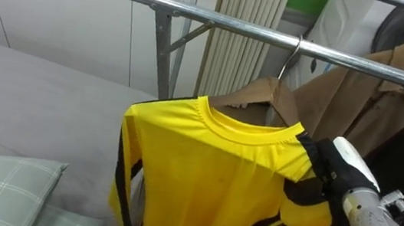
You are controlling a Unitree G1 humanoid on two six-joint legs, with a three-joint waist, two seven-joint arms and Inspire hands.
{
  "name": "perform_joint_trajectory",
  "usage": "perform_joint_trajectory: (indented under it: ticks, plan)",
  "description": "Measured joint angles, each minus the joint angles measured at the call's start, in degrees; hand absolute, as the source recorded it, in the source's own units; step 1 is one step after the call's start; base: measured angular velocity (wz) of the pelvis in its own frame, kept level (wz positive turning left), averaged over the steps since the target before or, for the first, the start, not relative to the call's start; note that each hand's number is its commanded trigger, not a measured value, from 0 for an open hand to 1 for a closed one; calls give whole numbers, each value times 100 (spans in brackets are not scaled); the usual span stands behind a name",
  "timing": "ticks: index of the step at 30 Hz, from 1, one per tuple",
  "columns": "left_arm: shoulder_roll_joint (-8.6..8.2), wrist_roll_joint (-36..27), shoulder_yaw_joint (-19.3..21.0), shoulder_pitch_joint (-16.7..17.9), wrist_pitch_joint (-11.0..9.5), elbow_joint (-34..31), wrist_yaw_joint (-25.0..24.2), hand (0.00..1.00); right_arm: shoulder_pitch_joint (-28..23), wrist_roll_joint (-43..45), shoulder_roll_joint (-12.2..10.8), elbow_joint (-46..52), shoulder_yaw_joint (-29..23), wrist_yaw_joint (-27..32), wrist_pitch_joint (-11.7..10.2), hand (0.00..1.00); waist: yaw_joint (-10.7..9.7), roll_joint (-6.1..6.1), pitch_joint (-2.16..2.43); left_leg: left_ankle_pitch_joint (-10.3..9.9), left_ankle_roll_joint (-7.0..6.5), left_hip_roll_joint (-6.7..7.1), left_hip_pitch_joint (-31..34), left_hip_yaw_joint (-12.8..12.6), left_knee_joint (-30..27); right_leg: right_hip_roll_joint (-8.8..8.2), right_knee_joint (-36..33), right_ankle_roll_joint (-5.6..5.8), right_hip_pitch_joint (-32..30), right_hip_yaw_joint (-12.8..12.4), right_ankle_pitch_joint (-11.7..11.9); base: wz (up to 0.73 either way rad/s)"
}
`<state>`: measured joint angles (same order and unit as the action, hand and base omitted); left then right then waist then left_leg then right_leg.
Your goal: Hang clothes
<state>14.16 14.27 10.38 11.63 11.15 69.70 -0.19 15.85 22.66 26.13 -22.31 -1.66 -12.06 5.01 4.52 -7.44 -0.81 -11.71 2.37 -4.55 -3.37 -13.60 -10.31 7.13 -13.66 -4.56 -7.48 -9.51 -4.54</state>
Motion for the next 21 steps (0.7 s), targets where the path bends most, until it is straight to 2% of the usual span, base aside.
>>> perform_joint_trajectory:
  ticks: [4, 13, 19, 21]
  plan:
    - [7, 0, -9, 11, -1, -1, -37, 0, 158, 0, 7, -241, -1, -24, 5, 100, 12, 1, 0, -1, -1, 3, -46, 16, 1, 12, 1, 13, 55, -57, -6, 0]
    - [17, -2, -10, 10, -38, -1, -43, 0, 158, -45, 7, -274, -1, -28, -36, 100, 50, 7, 0, -1, 0, -5, -34, 22, 33, -12, -4, -4, 60, 36, 15, 0]
    - [32, -3, -67, -5, -36, -2, -50, 0, 217, -247, 7, -661, 59, 67, -248, 100, 69, 16, -2, -4, -1, 0, -41, 26, 36, -3, 10, -2, 51, 68, 13, 1]
    - [33, -2, -100, -6, -36, -3, -50, 0, 227, -246, 7, -698, 65, 95, -253, 100, 70, 18, -3, -5, -1, 0, -43, 28, 33, -4, 9, -2, 54, 84, 12, 0]
